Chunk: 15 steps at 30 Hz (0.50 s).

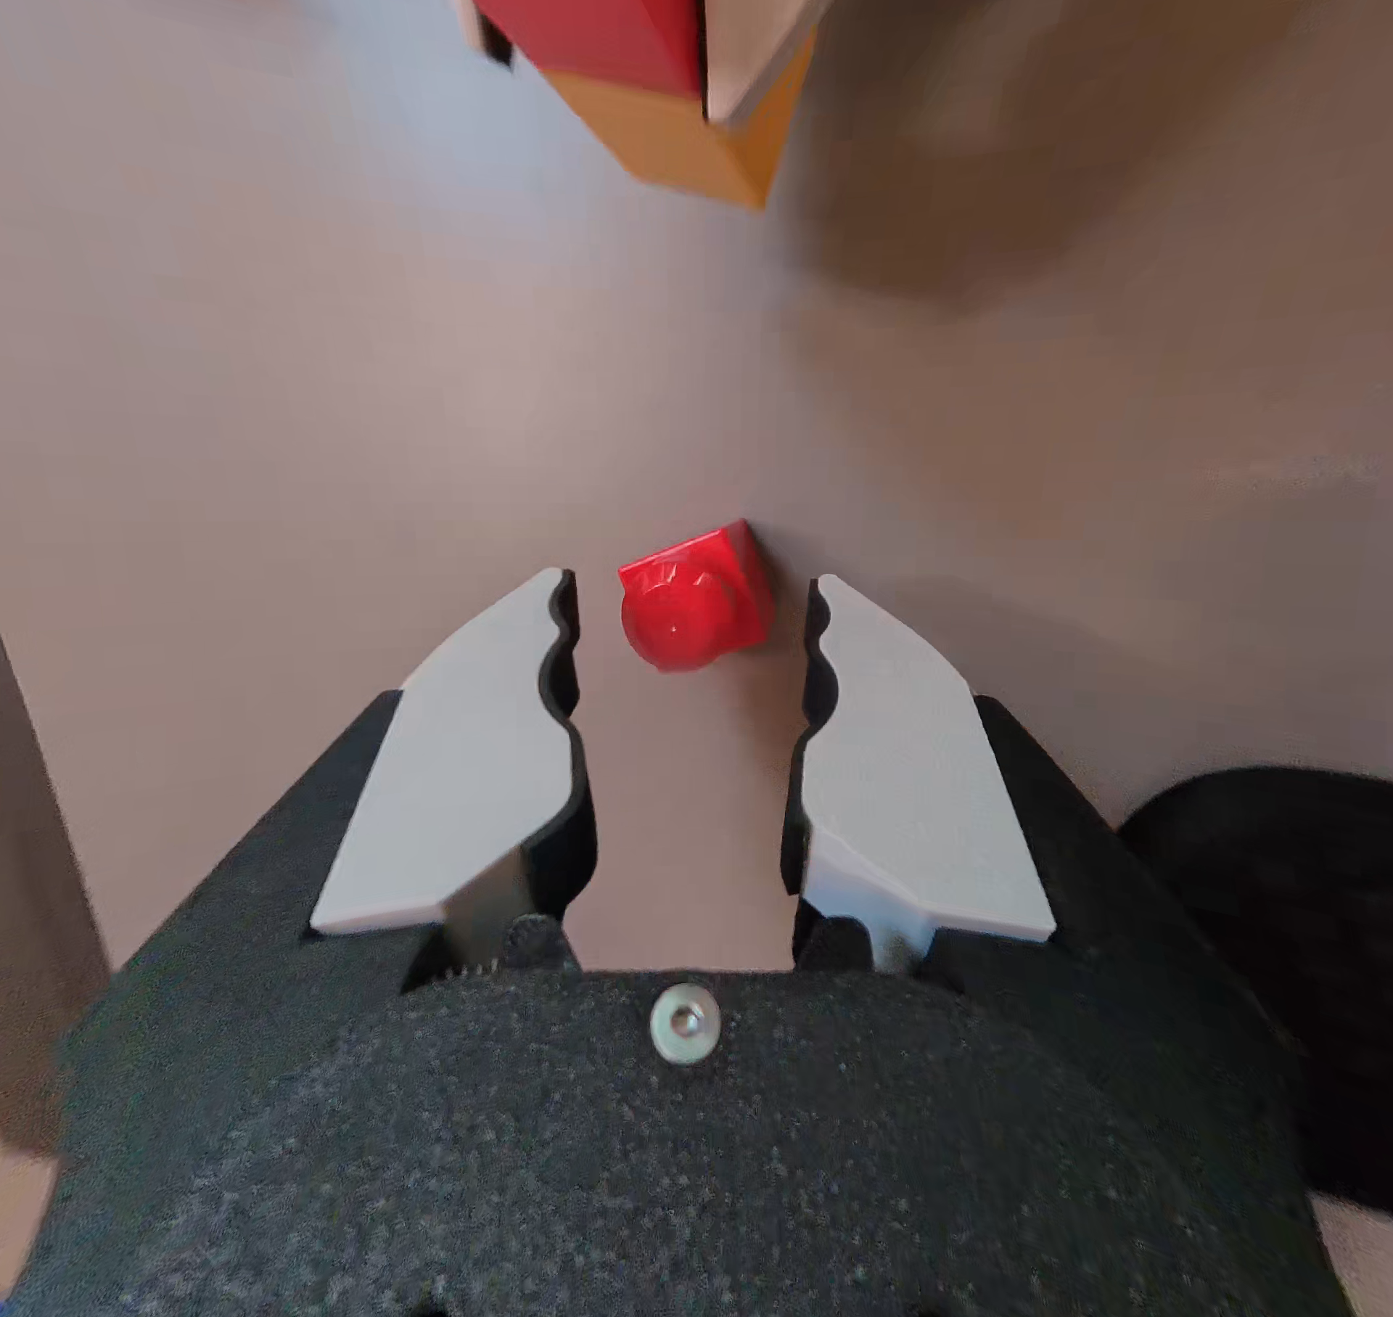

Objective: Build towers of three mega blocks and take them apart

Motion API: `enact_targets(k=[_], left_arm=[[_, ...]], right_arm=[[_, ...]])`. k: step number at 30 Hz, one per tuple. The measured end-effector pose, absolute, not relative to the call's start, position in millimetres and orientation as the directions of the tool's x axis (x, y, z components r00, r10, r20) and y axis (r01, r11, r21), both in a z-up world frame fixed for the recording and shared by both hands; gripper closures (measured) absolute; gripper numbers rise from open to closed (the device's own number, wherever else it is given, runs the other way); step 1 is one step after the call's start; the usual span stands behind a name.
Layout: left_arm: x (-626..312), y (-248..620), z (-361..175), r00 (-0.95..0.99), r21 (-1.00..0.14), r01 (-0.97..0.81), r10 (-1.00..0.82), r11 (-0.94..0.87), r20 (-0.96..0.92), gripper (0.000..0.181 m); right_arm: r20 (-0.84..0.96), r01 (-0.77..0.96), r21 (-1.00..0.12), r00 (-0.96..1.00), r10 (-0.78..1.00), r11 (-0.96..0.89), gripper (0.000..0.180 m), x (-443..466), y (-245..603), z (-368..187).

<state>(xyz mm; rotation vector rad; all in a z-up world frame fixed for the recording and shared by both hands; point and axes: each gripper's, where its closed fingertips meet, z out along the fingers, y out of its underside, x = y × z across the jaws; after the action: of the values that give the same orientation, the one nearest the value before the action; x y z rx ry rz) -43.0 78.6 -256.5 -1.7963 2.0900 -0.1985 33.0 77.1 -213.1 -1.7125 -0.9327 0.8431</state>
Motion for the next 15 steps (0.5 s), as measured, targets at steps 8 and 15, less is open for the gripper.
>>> enact_targets(k=[8, 15], left_arm=[[-52.7, 84.0, -287.0, 0.216, -0.705, -0.695, -0.976, -0.143, -0.015, 0.127], [-27.1, 73.7, -212.1, 0.148, -0.857, -0.515, -0.986, -0.012, -0.075, 0.144]], right_arm=[[-0.145, 0.191, -0.948, 0.452, 0.88, -0.254, 0.143, 29.8, 76.7, -215.2], [-0.136, 0.234, -0.938, 0.429, 0.893, -0.256, 0.143, 25.1, 71.8, -222.5]])
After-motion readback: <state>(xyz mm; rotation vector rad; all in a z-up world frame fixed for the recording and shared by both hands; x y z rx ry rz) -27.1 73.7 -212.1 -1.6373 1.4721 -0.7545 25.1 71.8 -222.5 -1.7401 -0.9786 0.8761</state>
